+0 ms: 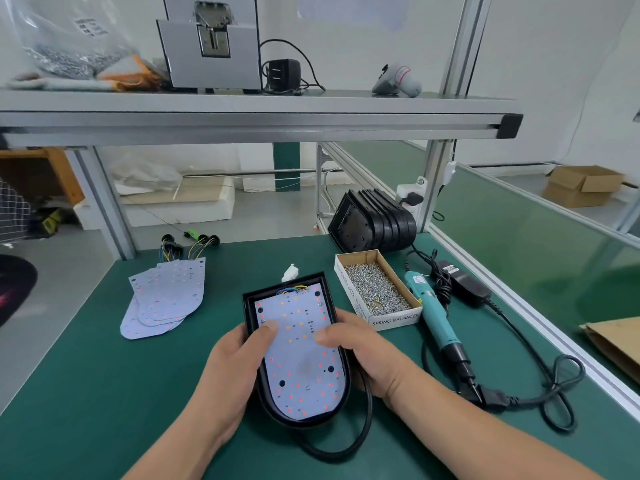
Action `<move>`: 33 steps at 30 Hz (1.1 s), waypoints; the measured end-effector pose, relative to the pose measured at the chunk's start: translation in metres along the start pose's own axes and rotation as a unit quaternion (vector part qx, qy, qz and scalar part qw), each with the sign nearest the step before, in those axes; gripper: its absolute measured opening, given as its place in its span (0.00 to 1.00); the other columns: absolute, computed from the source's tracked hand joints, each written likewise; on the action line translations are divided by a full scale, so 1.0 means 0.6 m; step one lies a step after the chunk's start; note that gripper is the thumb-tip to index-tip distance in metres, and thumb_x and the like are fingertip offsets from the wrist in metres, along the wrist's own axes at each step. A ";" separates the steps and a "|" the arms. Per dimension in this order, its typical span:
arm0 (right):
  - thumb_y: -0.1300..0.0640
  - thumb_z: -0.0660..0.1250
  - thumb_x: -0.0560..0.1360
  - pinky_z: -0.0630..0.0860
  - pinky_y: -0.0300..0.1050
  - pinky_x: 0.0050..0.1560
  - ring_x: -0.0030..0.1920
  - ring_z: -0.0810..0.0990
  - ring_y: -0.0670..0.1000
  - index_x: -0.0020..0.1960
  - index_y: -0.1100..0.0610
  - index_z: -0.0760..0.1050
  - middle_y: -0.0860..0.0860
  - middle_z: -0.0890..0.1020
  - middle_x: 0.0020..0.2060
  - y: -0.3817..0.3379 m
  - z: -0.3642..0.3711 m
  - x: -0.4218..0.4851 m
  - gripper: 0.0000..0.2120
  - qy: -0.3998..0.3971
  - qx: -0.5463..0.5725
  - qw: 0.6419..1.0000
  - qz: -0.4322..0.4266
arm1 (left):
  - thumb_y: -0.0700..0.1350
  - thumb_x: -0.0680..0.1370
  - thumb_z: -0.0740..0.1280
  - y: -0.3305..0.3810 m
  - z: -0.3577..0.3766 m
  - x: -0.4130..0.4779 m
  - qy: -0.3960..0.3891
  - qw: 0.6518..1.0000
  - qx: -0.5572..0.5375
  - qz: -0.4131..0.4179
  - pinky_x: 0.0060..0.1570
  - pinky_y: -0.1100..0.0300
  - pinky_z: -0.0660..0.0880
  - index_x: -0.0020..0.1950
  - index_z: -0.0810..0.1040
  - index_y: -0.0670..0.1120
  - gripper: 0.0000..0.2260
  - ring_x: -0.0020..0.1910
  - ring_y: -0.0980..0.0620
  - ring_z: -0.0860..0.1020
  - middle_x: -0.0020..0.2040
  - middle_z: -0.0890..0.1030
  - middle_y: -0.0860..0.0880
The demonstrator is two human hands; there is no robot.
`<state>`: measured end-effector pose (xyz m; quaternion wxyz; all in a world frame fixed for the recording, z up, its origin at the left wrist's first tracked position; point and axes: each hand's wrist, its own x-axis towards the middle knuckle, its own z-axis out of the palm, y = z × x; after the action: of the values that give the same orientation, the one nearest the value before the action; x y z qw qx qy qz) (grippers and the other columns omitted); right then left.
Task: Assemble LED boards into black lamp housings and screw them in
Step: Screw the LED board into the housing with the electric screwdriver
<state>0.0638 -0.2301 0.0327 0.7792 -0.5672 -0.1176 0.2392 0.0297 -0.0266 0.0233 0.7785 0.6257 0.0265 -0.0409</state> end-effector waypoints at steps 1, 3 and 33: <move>0.58 0.71 0.69 0.83 0.52 0.53 0.55 0.87 0.59 0.63 0.58 0.84 0.61 0.86 0.59 0.000 -0.001 0.001 0.23 0.014 -0.002 1.000 -0.004 | 0.55 0.81 0.69 0.000 0.001 0.000 -0.003 1.000 0.008 0.005 0.66 0.41 0.77 0.60 0.87 0.51 0.13 0.60 0.42 0.86 0.60 0.87 0.45; 0.61 0.68 0.69 0.82 0.59 0.59 0.59 0.85 0.63 0.66 0.62 0.81 0.65 0.84 0.61 0.001 -0.002 0.004 0.25 0.049 0.008 0.999 -0.011 | 0.62 0.77 0.70 -0.001 0.002 -0.001 -0.012 1.000 0.013 0.009 0.66 0.37 0.77 0.60 0.86 0.51 0.20 0.60 0.42 0.86 0.61 0.87 0.45; 0.56 0.60 0.82 0.78 0.62 0.66 0.61 0.85 0.57 0.53 0.52 0.88 0.51 0.86 0.61 -0.283 -0.299 -0.373 0.16 0.464 0.091 0.813 -0.340 | 0.36 0.76 0.74 -0.046 -0.045 0.043 -0.151 0.988 0.003 -0.009 0.29 0.60 0.57 0.61 0.86 0.41 0.14 0.24 0.53 0.61 0.31 0.59 0.45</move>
<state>-0.0060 -0.5329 0.1534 0.8211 -0.4608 0.0947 -0.3232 0.0530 -0.0069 -0.0116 0.7716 0.6141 -0.0863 -0.1418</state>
